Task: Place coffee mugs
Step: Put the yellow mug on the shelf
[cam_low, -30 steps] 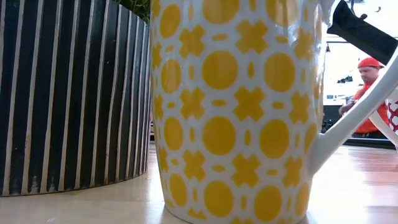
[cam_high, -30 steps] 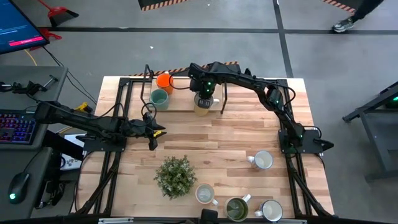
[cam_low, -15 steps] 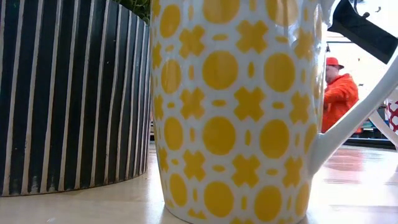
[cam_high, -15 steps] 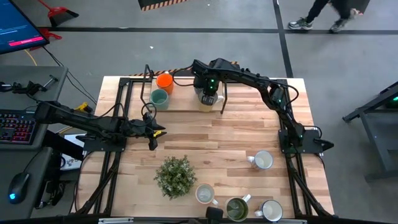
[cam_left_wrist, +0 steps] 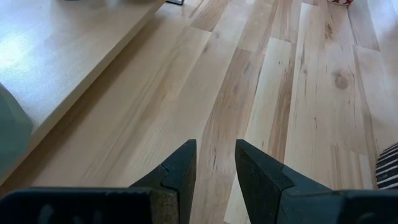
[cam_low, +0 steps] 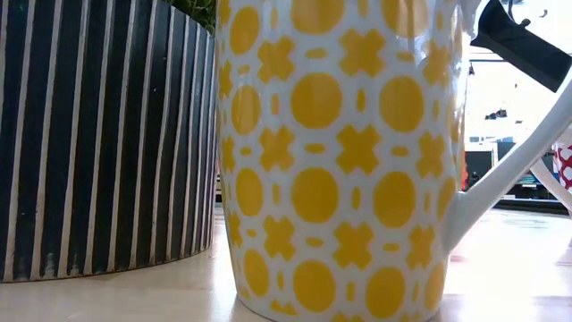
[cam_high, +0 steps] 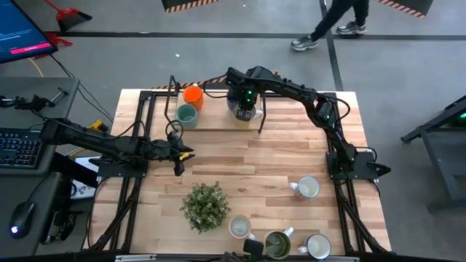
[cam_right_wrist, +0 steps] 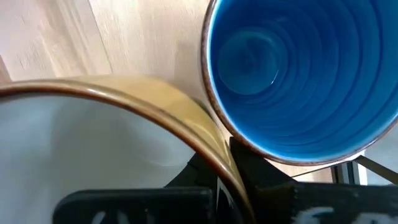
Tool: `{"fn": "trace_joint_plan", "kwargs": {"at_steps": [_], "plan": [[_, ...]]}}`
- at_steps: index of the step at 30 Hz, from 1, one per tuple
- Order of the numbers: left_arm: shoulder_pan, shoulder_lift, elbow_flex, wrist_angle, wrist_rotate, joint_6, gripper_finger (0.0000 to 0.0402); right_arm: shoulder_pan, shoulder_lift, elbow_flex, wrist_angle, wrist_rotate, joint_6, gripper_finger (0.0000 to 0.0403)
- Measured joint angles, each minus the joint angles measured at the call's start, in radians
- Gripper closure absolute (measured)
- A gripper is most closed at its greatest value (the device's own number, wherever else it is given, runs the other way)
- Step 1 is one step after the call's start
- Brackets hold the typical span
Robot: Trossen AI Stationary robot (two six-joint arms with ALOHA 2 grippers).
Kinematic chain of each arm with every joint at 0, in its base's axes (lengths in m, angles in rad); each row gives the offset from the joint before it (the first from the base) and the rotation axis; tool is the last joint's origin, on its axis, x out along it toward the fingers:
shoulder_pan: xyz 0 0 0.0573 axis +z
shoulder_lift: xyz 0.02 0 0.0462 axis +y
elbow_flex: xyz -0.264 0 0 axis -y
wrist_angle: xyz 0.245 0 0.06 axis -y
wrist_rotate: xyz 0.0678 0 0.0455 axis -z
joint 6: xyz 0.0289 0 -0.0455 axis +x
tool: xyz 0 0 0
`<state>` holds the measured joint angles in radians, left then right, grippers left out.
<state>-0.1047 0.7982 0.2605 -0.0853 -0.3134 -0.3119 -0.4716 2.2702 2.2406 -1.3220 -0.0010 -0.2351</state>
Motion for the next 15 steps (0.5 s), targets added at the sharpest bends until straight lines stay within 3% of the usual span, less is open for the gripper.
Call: {"fn": "trace_joint_plan", "kwargs": {"at_steps": [15], "plan": [[0.0,0.0,0.0,0.0,0.0,0.0,0.03,0.0,0.0,0.002,-0.013,-0.003,0.032,0.0403]]}}
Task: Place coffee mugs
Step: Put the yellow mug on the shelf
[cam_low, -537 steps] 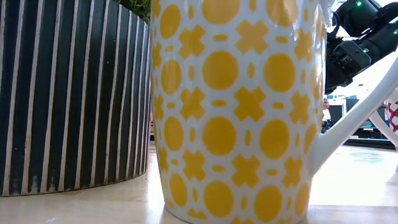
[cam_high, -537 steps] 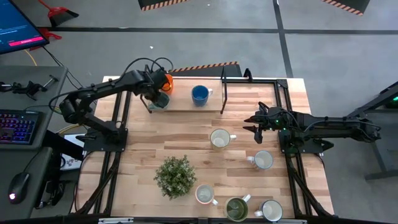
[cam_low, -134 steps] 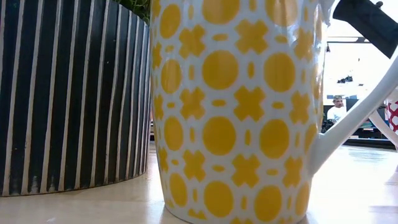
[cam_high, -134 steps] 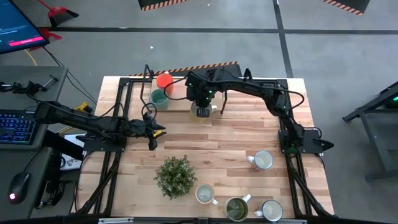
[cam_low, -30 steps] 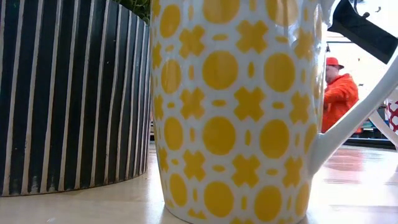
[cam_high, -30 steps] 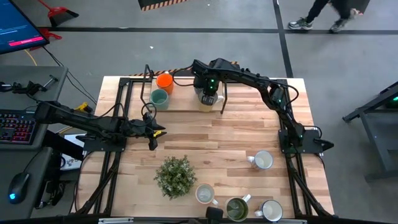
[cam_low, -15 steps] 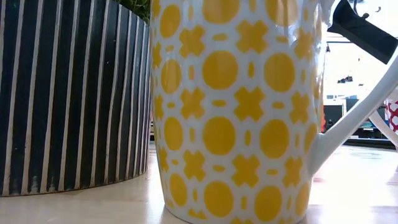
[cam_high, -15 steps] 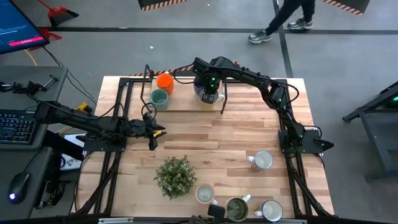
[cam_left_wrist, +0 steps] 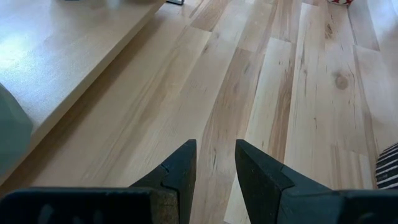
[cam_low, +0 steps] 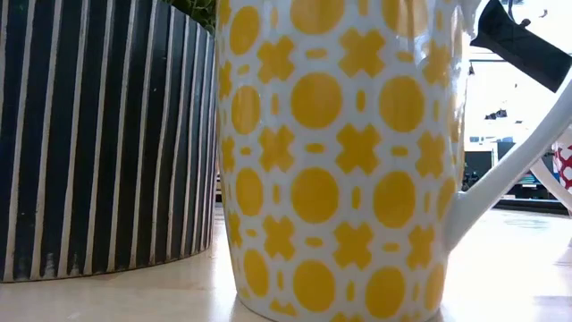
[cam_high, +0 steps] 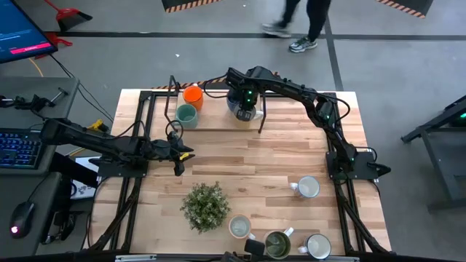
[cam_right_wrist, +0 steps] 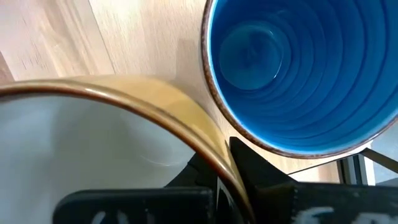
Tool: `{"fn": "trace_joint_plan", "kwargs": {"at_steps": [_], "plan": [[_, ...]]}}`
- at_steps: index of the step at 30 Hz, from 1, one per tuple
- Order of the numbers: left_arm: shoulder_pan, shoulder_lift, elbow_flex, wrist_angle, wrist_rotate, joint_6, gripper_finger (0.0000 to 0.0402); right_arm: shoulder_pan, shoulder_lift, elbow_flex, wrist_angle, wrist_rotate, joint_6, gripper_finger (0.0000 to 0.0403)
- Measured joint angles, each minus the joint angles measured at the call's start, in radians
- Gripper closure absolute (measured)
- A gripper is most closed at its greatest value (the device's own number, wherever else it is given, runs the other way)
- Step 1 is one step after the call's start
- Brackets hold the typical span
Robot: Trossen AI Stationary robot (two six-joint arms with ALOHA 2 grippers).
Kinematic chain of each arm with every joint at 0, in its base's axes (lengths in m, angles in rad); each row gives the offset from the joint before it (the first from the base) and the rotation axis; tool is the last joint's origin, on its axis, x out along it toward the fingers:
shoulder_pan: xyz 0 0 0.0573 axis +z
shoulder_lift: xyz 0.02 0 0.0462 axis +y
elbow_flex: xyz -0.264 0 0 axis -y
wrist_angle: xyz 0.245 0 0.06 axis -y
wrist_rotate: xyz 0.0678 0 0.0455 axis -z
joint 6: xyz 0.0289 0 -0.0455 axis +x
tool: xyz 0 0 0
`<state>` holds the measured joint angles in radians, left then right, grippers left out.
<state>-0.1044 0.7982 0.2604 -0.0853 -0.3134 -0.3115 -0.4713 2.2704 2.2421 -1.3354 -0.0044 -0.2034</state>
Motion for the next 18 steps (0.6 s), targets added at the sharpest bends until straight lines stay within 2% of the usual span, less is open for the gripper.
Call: {"fn": "trace_joint_plan", "kwargs": {"at_steps": [18], "plan": [[0.0,0.0,0.0,0.0,0.0,0.0,0.03,-0.001,0.016,0.001,0.011,0.008,0.002,0.0403]]}}
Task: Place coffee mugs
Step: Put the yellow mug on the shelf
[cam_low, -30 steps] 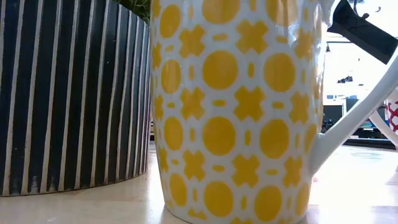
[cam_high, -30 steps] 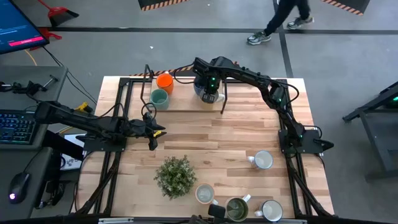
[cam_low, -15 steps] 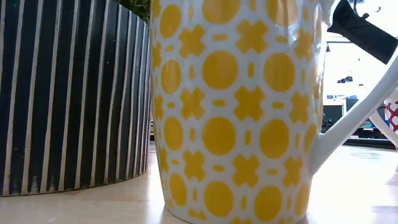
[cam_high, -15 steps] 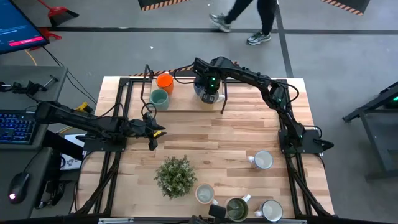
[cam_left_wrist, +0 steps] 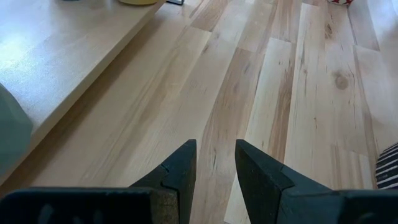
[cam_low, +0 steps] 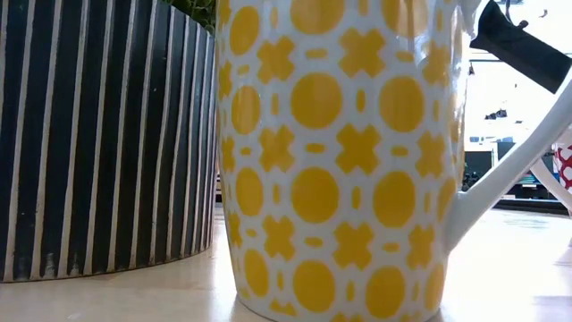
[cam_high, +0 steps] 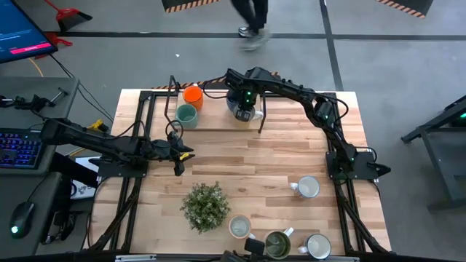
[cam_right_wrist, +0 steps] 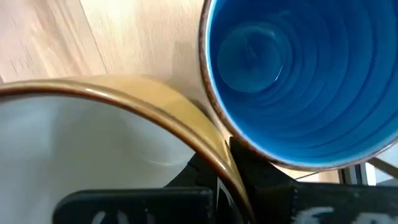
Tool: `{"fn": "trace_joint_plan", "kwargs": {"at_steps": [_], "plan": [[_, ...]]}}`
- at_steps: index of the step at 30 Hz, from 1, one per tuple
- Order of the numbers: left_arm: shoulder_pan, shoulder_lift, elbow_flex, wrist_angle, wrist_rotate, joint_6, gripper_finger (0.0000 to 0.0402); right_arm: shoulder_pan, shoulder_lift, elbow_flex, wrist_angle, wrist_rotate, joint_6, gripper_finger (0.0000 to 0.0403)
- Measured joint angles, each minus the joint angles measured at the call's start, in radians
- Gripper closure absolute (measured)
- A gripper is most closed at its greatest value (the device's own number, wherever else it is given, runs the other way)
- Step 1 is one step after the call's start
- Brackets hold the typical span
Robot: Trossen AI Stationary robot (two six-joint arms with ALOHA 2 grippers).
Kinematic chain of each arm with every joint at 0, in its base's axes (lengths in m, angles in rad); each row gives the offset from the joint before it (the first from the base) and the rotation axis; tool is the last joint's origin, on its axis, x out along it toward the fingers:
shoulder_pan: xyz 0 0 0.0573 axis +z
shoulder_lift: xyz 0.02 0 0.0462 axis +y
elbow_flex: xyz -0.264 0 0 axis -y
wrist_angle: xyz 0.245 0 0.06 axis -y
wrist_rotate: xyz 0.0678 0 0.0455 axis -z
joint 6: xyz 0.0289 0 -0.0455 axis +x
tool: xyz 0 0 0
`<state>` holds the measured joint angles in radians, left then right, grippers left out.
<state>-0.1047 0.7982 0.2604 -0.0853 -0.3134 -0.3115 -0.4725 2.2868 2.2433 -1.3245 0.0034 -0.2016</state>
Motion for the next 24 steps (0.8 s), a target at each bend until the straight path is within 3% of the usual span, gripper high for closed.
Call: {"fn": "trace_joint_plan", "kwargs": {"at_steps": [24], "plan": [[0.0,0.0,0.0,0.0,0.0,0.0,0.03,-0.005,0.004,0.0,0.002,0.006,-0.005,0.0393]]}}
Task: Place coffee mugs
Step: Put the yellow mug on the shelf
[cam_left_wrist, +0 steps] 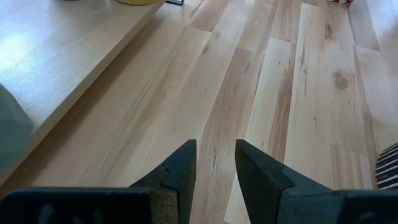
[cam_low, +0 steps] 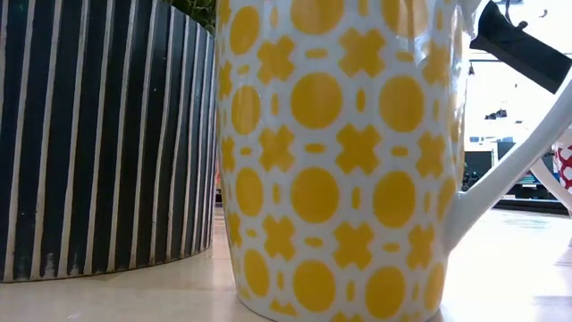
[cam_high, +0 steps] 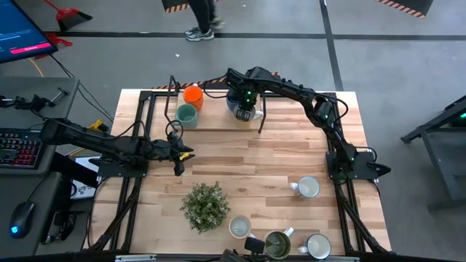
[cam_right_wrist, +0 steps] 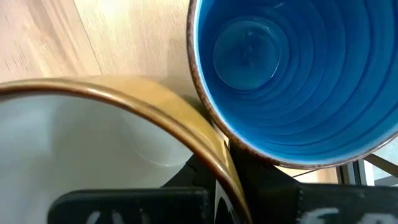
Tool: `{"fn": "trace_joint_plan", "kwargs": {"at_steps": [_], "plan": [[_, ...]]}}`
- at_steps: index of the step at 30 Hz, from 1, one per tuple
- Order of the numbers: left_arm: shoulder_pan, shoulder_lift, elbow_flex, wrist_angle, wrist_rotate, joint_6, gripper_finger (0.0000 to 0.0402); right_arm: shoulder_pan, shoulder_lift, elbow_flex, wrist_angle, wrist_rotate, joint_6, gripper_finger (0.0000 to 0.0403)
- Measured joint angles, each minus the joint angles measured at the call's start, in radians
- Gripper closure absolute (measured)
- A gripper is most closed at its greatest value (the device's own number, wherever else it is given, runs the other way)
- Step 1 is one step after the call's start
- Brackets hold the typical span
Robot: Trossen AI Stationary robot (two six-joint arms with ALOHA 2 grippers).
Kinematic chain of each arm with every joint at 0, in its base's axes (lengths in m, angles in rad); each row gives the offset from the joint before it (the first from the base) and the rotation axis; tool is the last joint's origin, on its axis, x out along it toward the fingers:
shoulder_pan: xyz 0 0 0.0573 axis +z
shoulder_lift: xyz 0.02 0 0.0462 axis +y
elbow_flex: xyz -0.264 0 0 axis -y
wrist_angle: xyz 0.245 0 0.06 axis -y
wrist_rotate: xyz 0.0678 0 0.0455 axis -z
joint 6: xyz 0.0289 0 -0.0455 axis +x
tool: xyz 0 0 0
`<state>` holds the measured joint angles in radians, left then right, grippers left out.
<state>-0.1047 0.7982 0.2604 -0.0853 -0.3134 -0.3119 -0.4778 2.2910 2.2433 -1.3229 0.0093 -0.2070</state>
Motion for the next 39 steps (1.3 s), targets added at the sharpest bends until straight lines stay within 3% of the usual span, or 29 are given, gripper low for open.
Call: {"fn": "trace_joint_plan", "kwargs": {"at_steps": [15,31,39], "plan": [[0.0,0.0,0.0,0.0,0.0,-0.001,0.03,0.0,0.0,0.0,0.0,0.006,0.008,0.0307],[0.0,0.0,0.0,0.0,0.0,-0.002,0.03,0.0,-0.028,0.001,-0.011,0.01,0.024,0.0304],[0.0,0.0,0.0,0.0,0.001,-0.004,0.03,0.0,-0.034,0.116,-0.05,0.021,0.024,0.0304]]}}
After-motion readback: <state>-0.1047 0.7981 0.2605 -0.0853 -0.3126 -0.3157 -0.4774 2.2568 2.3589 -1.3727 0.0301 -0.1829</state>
